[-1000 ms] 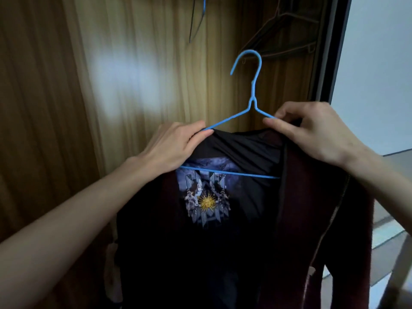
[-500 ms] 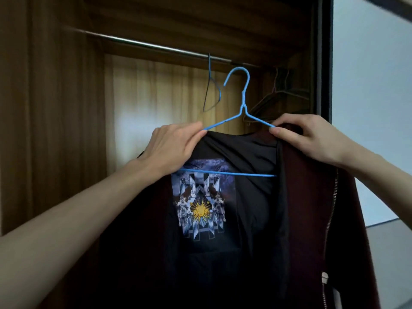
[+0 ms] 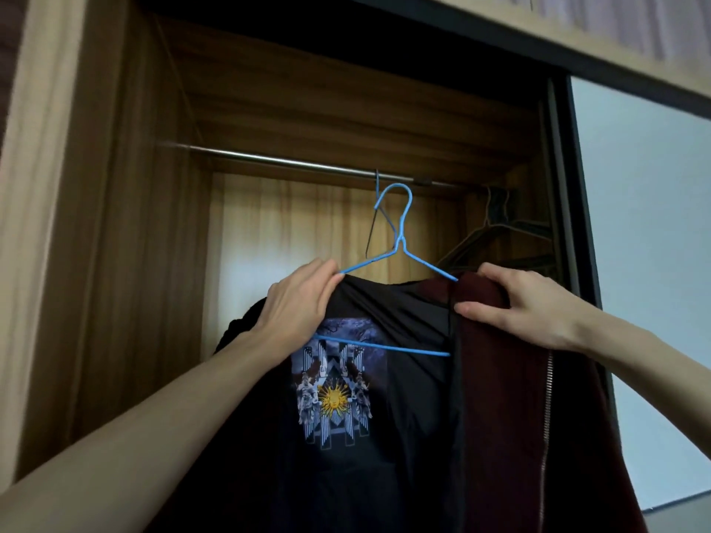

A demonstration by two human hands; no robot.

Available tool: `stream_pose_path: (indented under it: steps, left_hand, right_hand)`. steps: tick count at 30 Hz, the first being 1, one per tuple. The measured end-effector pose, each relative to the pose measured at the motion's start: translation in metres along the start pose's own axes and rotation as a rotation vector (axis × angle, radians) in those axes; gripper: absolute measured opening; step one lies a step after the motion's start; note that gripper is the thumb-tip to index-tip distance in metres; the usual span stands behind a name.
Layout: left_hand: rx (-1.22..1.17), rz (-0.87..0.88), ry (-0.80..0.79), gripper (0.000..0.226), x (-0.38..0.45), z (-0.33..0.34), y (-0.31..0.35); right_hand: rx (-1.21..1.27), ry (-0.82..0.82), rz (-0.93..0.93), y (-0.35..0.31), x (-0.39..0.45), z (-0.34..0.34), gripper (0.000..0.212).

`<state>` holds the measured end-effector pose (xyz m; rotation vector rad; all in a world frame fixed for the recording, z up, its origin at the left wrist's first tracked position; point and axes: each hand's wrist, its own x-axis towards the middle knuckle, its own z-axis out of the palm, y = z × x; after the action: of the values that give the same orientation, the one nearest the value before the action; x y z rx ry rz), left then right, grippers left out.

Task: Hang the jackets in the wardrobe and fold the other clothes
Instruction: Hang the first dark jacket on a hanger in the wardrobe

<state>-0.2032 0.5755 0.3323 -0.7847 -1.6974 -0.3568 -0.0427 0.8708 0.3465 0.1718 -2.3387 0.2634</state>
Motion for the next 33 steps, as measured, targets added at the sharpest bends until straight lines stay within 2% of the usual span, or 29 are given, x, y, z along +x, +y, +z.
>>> stream_pose_path:
  steps: [5,9,12,15,19,22,27,33]
  left_hand:
    - [-0.054,-0.063,-0.047,0.035,0.006,0.007,-0.029]
    - [-0.066,-0.153,-0.114,0.032,0.031,-0.006,-0.041]
    - [-0.046,-0.227,-0.068,0.031,0.061,-0.020,-0.042]
    - [-0.078,-0.379,-0.007,0.034,0.093,-0.031,-0.048]
    - [-0.106,-0.650,-0.083,0.053,0.114,-0.038,-0.065]
    - [-0.166,-0.778,-0.112,0.056,0.113,-0.040,-0.071]
    - [-0.139,-0.728,-0.084,0.042,0.091,-0.041,-0.063]
    - [-0.060,-0.678,-0.049,0.039,0.074,-0.047,-0.053]
  right_hand:
    - [0.069,0.166,-0.024,-0.030,0.023,-0.005,0.027]
    - [-0.012,0.263,-0.007,-0.059,0.044,-0.017,0.031]
    - [-0.063,0.344,0.030,-0.076,0.068,-0.039,0.040]
    - [-0.048,0.382,0.101,-0.090,0.095,-0.072,0.050]
    - [-0.026,0.463,0.133,-0.113,0.123,-0.101,0.063]
    - [-0.027,0.480,0.156,-0.130,0.142,-0.107,0.066]
    - [-0.088,0.455,0.182,-0.154,0.171,-0.081,0.058]
    - [-0.070,0.415,0.240,-0.163,0.200,-0.034,0.044]
